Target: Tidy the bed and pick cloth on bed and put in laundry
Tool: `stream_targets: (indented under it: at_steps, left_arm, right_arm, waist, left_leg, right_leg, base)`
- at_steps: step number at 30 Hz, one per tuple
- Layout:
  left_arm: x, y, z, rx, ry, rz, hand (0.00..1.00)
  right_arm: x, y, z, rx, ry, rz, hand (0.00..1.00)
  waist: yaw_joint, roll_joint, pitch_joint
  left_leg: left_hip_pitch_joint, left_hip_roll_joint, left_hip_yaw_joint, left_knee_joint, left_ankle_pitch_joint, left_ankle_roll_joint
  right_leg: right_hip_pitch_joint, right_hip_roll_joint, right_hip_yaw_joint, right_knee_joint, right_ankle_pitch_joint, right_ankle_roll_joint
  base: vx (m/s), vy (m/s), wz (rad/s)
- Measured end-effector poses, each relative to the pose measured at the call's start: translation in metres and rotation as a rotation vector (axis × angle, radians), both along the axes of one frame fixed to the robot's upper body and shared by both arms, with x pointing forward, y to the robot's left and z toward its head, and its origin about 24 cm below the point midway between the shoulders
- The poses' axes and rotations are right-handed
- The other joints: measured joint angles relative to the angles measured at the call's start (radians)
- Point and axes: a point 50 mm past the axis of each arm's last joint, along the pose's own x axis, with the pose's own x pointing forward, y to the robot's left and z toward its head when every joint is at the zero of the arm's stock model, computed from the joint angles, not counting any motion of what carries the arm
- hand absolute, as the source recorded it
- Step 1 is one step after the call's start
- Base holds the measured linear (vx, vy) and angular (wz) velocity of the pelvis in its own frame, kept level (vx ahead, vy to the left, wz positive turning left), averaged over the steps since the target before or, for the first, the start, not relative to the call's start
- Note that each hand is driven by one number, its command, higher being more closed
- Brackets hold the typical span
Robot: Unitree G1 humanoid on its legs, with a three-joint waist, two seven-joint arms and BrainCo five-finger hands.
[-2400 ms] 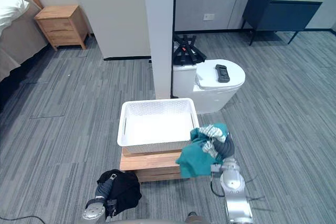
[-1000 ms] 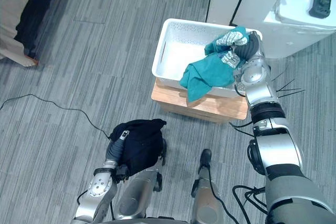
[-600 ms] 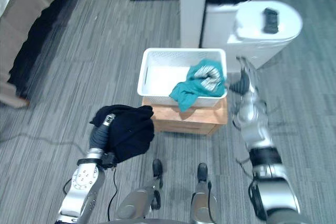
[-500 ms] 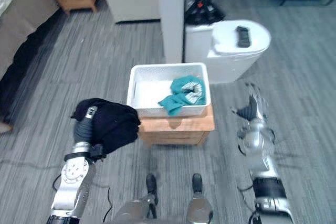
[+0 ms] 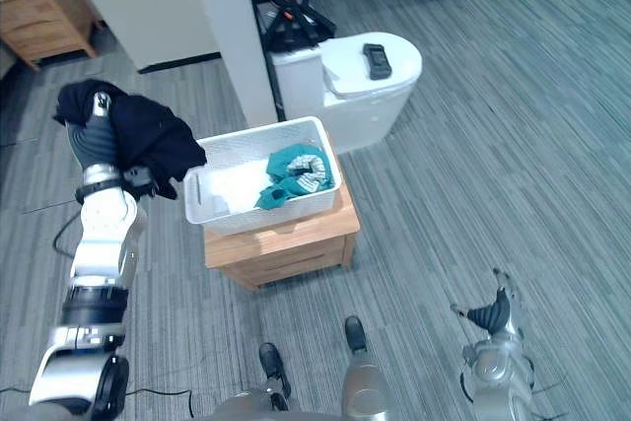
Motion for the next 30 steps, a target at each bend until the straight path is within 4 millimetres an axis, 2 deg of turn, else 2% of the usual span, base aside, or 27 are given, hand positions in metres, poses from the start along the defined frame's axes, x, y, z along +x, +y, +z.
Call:
stream_targets:
  at_steps: [5,9,10,12,13,17,18,22,27,30]
  left_arm:
    - [0.021,-0.025,-0.007,0.017,0.076,-0.059,1.0]
    - [0.029,-0.039,-0.04,0.0,0.216,-0.084,1.0]
    - [0.031,-0.043,-0.053,-0.011,0.275,-0.085,1.0]
    - [0.033,-0.049,-0.067,-0.009,0.344,-0.097,1.0]
    - [0.033,-0.053,-0.074,-0.014,0.374,-0.11,0.0]
    - [0.036,-0.061,-0.081,-0.013,0.409,-0.117,0.0]
    - [0.039,-0.064,-0.077,-0.006,0.405,-0.12,0.0]
    - [0.047,-0.067,-0.06,-0.011,0.368,-0.117,0.0]
    - [0.045,-0.05,-0.058,-0.071,0.349,-0.045,0.0]
    - [0.034,-0.036,-0.06,-0.073,0.32,-0.016,0.0]
  right_arm:
    - [-0.001,0.029,-0.013,0.081,0.008,0.037,0.0]
    - [0.005,0.051,-0.016,0.137,-0.03,0.043,0.0]
    - [0.007,0.056,-0.017,0.154,-0.037,0.046,0.0]
    - [0.011,0.063,-0.014,0.165,-0.069,0.051,0.0]
    - [0.013,0.066,-0.012,0.174,-0.086,0.046,0.0]
    - [0.013,0.07,-0.014,0.199,-0.096,0.032,0.0]
    - [0.012,0.071,-0.015,0.203,-0.092,0.029,0.0]
    - [0.009,0.071,-0.019,0.22,-0.077,0.021,0.0]
    - [0.001,0.069,-0.03,0.239,-0.029,0.012,0.0]
    - [-0.01,0.069,-0.044,0.252,0.046,-0.003,0.0]
  waist:
    - [-0.008,-0.031,0.039]
    - [-0.003,-0.054,0.093]
    - [0.003,-0.056,0.102]
    - [0.006,-0.056,0.126]
    - [0.007,-0.059,0.137]
    - [0.02,-0.059,0.142]
    - [0.034,-0.059,0.143]
    - [0.058,-0.058,0.143]
    - [0.059,-0.05,0.148]
    - [0.059,-0.044,0.145]
  left_leg:
    - [-0.039,0.003,0.044,0.0,-0.001,0.001]
    - [-0.054,0.0,0.076,0.0,-0.003,0.003]
    - [-0.065,0.001,0.093,0.0,-0.007,0.0]
    - [-0.07,0.004,0.11,0.001,-0.01,0.003]
    - [-0.071,0.004,0.117,0.001,-0.016,0.0]
    - [-0.075,0.005,0.146,0.001,-0.036,0.001]
    - [-0.074,0.005,0.148,0.001,-0.041,0.001]
    - [-0.057,0.015,0.149,0.001,-0.044,0.004]
    - [0.013,0.022,0.129,0.001,-0.054,-0.004]
    - [0.056,0.022,0.101,0.001,-0.058,-0.006]
  right_leg:
    - [-0.063,0.0,0.01,0.015,0.011,0.008]
    - [-0.098,-0.007,0.012,0.03,0.048,0.002]
    - [-0.114,-0.007,0.016,0.03,0.06,0.001]
    - [-0.122,-0.007,0.019,0.029,0.068,-0.003]
    - [-0.126,-0.008,0.021,0.029,0.069,-0.005]
    - [-0.137,-0.009,0.031,0.028,0.07,-0.004]
    - [-0.136,-0.009,0.031,0.028,0.07,-0.004]
    - [-0.112,-0.007,0.009,0.029,0.07,-0.005]
    - [-0.028,-0.004,-0.017,0.028,0.069,-0.006]
    - [0.026,-0.004,-0.026,0.026,0.057,-0.021]
  base:
    - [0.04,-0.038,-0.19]
    - [0.06,-0.02,-0.1]
    - [0.09,-0.015,-0.17]
    - [0.09,-0.001,-0.11]
    - [0.08,0.013,-0.1]
    - [0.09,0.024,-0.1]
    - [0.08,0.023,0.0]
    - [0.08,0.016,0.1]
    - [0.07,0.009,0.15]
    - [0.05,-0.002,0.17]
